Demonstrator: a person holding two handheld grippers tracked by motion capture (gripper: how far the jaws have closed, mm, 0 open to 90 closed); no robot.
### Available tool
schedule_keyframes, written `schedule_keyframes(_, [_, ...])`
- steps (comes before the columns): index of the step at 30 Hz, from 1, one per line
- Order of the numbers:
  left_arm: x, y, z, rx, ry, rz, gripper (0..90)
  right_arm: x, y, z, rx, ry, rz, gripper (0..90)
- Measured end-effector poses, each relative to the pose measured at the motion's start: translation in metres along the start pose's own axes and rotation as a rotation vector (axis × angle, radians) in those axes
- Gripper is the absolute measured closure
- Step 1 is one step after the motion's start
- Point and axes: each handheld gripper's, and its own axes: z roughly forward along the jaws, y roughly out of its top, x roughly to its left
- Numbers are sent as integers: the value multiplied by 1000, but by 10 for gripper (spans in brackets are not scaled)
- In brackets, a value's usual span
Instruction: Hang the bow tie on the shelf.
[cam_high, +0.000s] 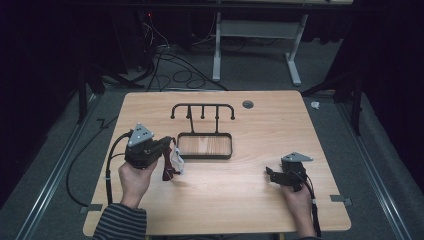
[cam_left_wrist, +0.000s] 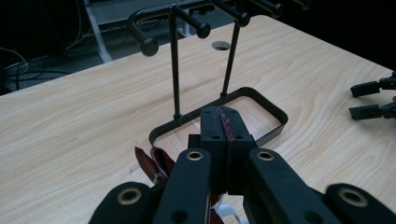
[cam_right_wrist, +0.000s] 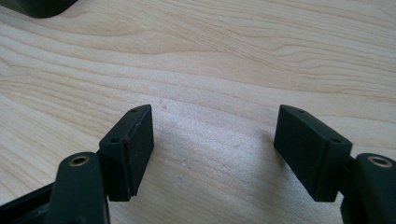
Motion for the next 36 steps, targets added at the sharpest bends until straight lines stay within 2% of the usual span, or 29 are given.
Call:
schedule_keyframes(9, [-3, 12, 3, -19, -22, 12, 894, 0, 0, 0, 0, 0, 1, 298])
schedule_keyframes(25, [-15, 34, 15, -34, -49, 65, 893, 0, 0, 0, 0, 0, 2, 298])
schedule_keyframes(36, [-18, 46, 26, -37, -83, 65, 893, 0, 0, 0, 0, 1, 0, 298])
